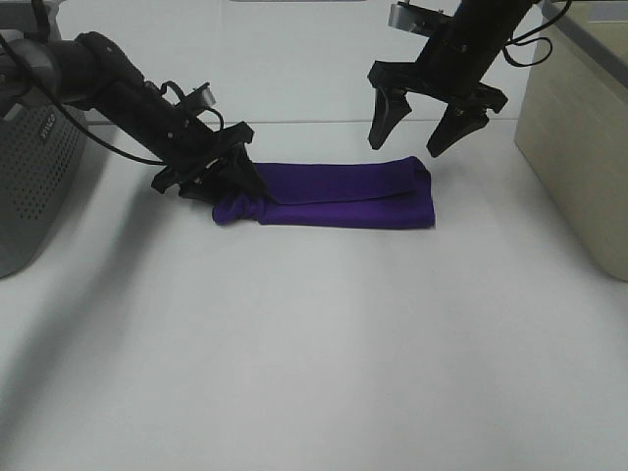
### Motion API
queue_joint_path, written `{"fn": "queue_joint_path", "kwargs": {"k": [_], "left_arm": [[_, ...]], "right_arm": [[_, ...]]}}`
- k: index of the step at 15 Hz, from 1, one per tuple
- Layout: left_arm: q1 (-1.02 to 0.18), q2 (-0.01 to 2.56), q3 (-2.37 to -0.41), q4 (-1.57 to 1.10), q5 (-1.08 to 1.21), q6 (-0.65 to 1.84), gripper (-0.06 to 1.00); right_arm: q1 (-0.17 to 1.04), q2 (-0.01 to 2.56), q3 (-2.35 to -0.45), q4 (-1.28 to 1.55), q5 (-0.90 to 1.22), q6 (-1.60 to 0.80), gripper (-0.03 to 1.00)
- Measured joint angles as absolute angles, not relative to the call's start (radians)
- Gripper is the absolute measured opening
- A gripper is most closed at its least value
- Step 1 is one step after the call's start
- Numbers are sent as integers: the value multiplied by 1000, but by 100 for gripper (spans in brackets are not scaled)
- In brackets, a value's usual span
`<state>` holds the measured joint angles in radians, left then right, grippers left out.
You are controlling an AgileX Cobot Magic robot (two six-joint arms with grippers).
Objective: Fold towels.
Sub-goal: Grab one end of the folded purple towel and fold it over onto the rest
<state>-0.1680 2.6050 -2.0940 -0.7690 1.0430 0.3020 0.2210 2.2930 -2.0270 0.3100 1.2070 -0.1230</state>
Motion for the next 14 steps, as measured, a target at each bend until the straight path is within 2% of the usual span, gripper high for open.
{"fn": "queue_joint_path", "kwargs": {"k": [1, 3, 4, 7, 10, 14], "left_arm": [[-168, 2608, -2094, -769, 1040, 302, 42], [-168, 2618, -2094, -769, 1031, 316, 9], [-168, 2619, -2097, -763, 1032, 324, 4], [-173, 2628, -2199, -632, 1123, 326, 4], [-169, 2624, -2398, -445, 1203, 293, 4], [-178, 2597, -2489, -484, 1206, 309, 4]], "right_arm": [[221, 2293, -2027, 310, 1211, -123, 81], [221, 2293, -2027, 310, 1213, -123, 81], [221, 2293, -2027, 310, 1213, -123, 81], [221, 2293, -2027, 310, 1213, -123, 81], [221, 2271, -2027, 310, 1215, -123, 81], [221, 2192, -2027, 311, 1216, -123, 81]]}}
